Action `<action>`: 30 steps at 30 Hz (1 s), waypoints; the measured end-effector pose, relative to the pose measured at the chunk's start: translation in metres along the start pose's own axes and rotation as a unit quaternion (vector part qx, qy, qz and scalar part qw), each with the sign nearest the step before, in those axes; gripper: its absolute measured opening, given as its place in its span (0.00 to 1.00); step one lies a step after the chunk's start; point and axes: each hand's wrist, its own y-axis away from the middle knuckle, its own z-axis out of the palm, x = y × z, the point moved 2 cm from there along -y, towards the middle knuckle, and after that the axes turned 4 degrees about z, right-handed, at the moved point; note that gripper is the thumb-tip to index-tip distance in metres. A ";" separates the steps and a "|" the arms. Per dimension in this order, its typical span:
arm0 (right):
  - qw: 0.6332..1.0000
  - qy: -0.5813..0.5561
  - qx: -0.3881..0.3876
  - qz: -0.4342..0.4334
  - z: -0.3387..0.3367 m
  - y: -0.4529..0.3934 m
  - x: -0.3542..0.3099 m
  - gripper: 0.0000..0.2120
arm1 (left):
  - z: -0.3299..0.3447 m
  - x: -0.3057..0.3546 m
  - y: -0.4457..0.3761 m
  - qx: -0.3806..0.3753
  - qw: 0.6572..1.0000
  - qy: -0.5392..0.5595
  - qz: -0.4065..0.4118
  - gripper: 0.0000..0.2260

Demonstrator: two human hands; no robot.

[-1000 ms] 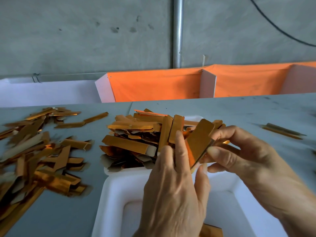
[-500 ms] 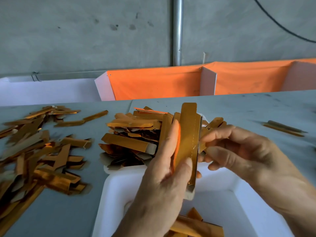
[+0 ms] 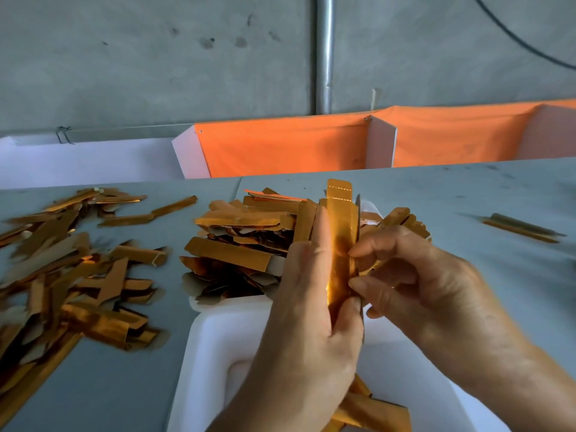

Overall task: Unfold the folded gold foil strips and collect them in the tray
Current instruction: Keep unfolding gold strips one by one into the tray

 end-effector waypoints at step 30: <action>0.987 0.016 0.163 0.003 0.023 0.001 0.008 0.14 | 0.001 -0.007 -0.002 0.082 0.991 0.100 -0.030 0.28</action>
